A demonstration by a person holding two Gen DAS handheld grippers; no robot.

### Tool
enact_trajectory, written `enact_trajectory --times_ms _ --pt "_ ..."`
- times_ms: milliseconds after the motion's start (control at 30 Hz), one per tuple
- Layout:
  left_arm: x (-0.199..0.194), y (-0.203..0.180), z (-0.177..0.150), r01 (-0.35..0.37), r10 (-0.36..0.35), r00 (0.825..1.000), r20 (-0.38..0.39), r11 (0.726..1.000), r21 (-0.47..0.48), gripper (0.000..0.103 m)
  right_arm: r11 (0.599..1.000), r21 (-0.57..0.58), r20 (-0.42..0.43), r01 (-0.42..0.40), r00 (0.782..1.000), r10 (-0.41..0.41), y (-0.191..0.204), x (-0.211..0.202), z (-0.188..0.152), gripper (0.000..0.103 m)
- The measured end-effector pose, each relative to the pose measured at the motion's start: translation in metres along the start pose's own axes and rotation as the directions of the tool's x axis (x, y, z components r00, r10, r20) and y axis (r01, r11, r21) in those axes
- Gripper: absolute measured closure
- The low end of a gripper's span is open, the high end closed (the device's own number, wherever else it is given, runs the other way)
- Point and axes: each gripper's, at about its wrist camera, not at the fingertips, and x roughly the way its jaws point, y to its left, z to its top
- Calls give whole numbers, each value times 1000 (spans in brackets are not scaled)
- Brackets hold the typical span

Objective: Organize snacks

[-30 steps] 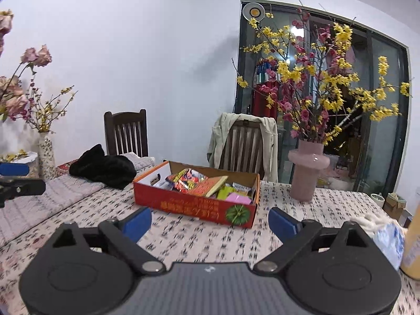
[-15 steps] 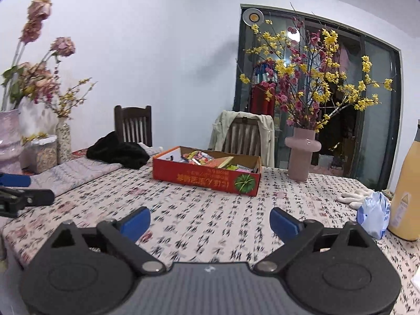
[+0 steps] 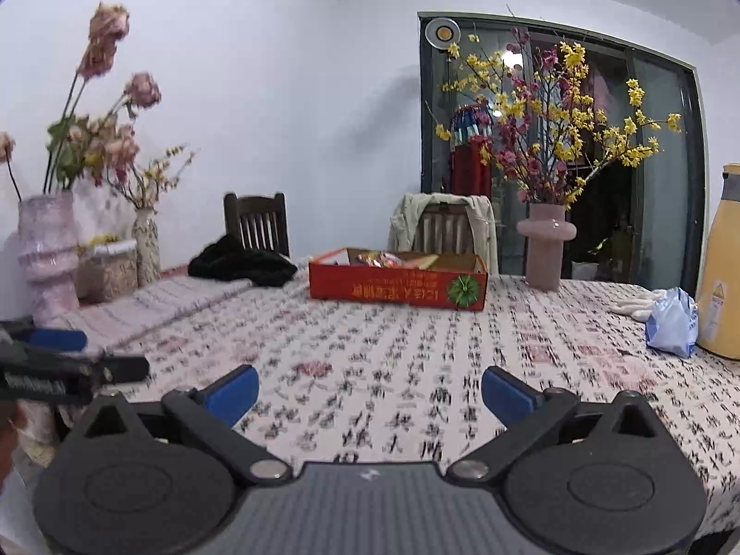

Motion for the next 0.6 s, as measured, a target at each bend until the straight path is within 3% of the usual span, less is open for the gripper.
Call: enact_trajectory --times_ms 133,600 --pt "-4 -1 -3 -21 22 1000 12 1000 -11 0 999 27 -28 -24 999 25 4 3 -6 0" --pt "-2 -11 -9 11 -11 1000 -12 1000 -4 0 999 42 -19 -9 1000 10 5 0 -2 0"
